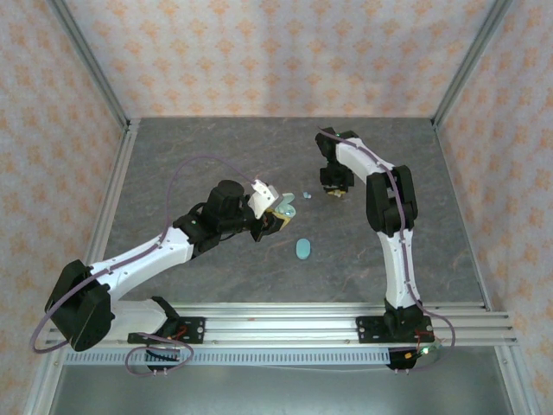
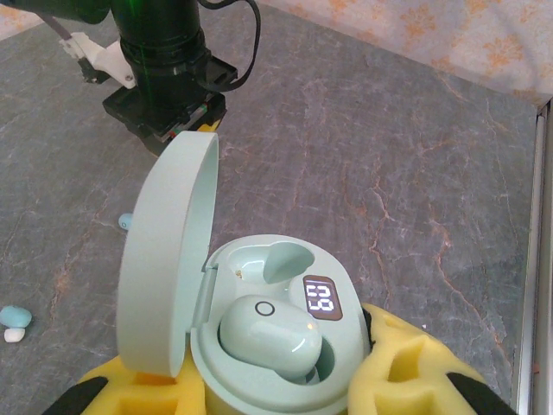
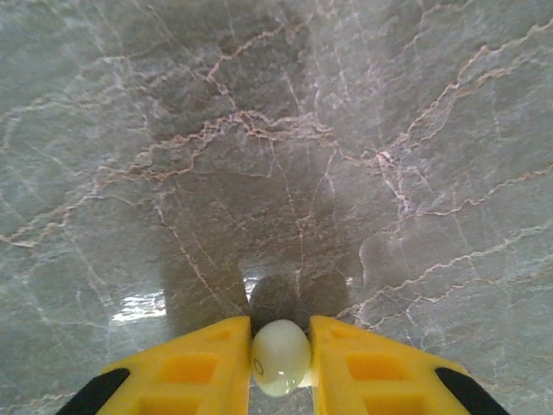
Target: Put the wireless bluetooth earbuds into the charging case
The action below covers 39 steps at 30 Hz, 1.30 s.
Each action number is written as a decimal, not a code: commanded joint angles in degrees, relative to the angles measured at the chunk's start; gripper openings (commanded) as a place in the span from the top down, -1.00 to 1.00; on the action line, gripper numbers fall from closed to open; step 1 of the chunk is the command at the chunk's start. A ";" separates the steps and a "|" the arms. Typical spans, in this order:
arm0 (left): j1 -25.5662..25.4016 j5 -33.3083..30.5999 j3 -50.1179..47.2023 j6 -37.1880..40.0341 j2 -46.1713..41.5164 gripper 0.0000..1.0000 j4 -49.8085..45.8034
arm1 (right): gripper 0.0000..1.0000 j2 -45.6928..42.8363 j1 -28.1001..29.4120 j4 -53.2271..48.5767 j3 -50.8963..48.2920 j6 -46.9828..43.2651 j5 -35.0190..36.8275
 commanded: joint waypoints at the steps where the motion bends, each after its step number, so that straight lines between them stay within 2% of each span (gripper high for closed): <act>1: -0.01 -0.84 1.31 0.25 -1.14 0.90 -0.43 | 0.51 1.21 -0.41 -0.03 -1.01 -0.87 0.97; 5: -0.04 -0.86 1.31 0.14 -1.14 0.90 -0.44 | 0.53 1.30 -0.40 0.05 -1.17 -1.22 0.94; 10: -0.01 -1.03 1.33 0.20 -1.45 0.90 -0.66 | 0.65 0.11 -0.60 -0.39 -1.06 -1.35 0.98; 18: -0.01 -0.60 1.79 0.19 -2.25 0.90 -0.70 | 0.67 -9.02 -0.63 -1.27 -2.39 -0.66 -1.80; 23: -0.06 0.17 3.02 0.25 -2.68 0.89 -0.68 | 0.69 -18.53 -0.61 0.39 -7.54 1.58 -8.80; 31: -0.02 2.83 3.97 -1.56 -4.73 0.89 -0.01 | 0.75 -37.76 -0.49 7.84 -20.27 7.66 -25.34; 39: -0.01 5.43 5.08 -3.74 -6.93 0.89 0.84 | 0.75 -56.26 1.13 13.55 -26.53 13.01 -34.48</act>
